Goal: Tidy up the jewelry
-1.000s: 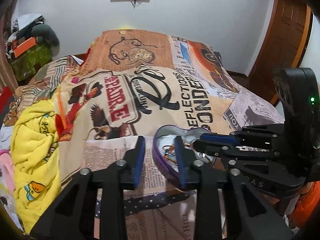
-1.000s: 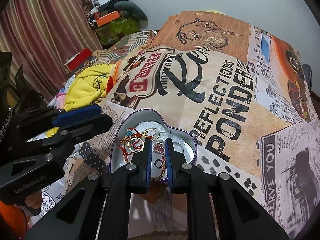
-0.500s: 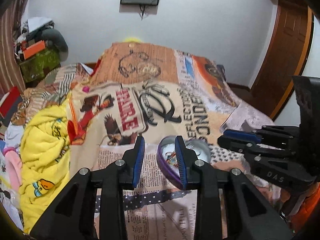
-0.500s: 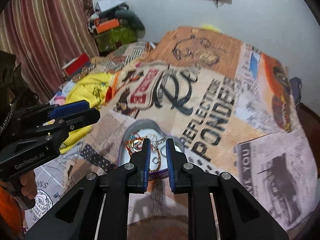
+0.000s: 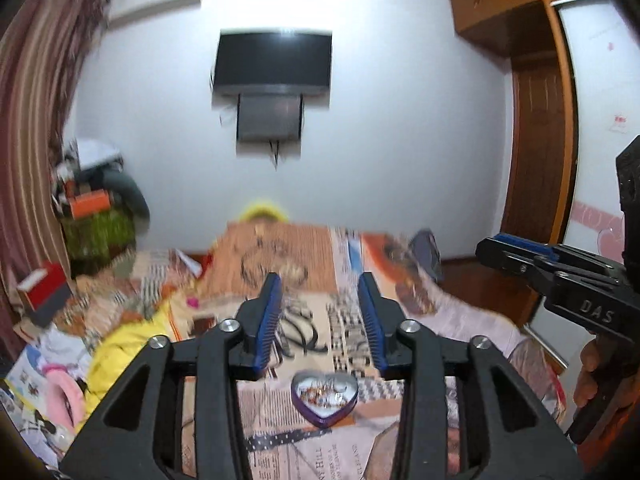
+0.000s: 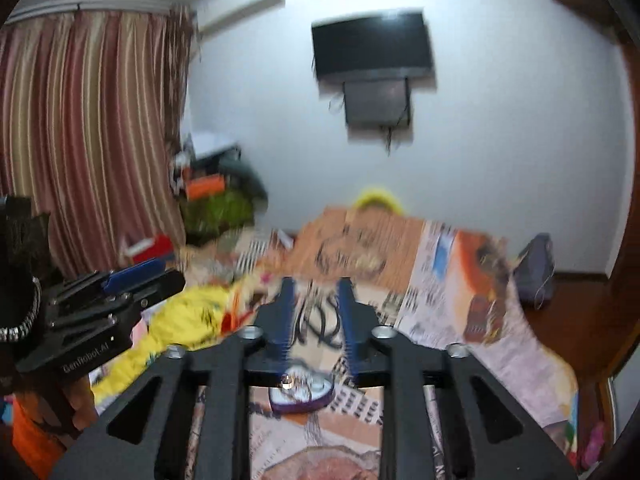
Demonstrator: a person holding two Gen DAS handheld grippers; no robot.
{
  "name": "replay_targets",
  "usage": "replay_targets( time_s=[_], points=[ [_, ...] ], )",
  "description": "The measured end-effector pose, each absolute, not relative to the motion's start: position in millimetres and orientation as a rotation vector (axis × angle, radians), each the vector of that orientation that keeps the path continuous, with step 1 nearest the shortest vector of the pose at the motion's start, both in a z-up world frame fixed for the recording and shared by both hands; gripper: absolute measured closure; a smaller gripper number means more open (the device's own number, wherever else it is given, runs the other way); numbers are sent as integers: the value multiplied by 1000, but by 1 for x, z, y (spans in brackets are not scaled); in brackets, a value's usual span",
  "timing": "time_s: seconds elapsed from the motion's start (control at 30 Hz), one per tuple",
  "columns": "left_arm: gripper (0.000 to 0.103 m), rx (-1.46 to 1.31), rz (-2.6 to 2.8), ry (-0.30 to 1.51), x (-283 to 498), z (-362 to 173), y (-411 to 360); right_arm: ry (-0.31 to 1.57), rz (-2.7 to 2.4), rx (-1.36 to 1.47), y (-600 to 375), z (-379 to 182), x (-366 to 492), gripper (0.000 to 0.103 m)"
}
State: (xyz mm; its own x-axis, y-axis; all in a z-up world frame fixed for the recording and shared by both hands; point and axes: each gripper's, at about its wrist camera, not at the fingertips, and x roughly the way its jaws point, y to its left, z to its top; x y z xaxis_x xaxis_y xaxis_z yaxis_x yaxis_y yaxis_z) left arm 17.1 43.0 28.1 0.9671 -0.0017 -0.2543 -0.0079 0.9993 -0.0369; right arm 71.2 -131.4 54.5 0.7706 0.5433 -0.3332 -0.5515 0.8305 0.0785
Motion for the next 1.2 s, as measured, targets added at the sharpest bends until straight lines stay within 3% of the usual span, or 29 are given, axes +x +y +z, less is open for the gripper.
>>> replay_targets(
  time_s=[0.03, 0.1, 0.2, 0.4, 1.2],
  points=[
    [55, -35, 16, 230, 8, 33, 40, 322, 580, -15, -134, 60, 64, 58],
    [39, -30, 37, 190, -7, 41, 37, 258, 542, -7, -139, 68, 48, 39],
    [21, -34, 51, 151, -22, 49, 35, 202, 499, -10, -142, 75, 31, 25],
    [4, -52, 92, 112, -42, 51, 33, 152, 439, 1, -138, 77, 18, 0],
    [2, -38, 105, 120, -51, 45, 28, 177, 444, -7, -146, 67, 4, 0]
  ],
)
